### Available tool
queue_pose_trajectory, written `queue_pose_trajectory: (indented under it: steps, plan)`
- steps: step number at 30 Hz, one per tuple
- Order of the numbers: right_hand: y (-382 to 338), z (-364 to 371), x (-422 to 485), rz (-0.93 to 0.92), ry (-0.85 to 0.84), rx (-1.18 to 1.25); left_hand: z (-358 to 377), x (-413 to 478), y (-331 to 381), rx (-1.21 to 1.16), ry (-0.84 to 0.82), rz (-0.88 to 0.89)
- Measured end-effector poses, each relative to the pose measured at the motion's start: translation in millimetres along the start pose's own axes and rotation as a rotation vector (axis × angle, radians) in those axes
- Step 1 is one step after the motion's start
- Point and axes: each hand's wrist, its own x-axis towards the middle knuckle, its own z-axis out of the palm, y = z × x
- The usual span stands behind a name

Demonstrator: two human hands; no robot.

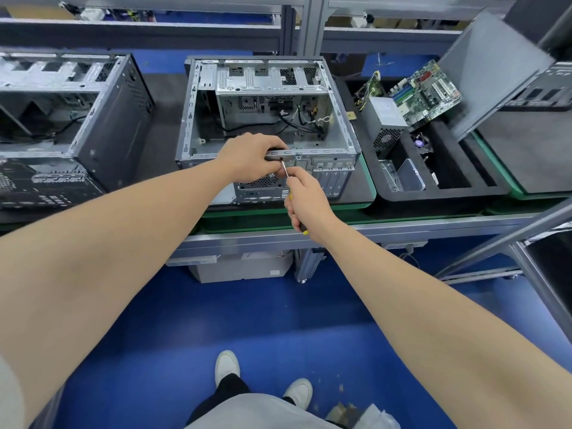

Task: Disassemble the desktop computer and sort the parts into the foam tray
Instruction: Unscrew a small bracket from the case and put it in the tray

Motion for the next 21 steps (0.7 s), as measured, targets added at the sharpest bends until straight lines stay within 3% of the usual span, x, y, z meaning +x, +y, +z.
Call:
queue_pose_trajectory:
  steps: [11,16,18,21]
  plan:
    - [3.6,-0.9,0.8,-0.128,0.055,-0.087,3.7,0.9,-1.8,0.016,0.037,0.021]
    - [-0.2,3.2,-2.3,-0.096,0.067,-0.066,2.5,0.9,-1.6,0.015,0.032,0.008]
    - [-0.2,3.8,-1.1,0.007,0.024,0.076,2.6,1.0,-1.4,0.008,0.030,0.006]
    - [-2.6,2.5,-2.1,0.200,-0.136,0.505,2.2,0.9,-1.1,0.007,0.033,0.010]
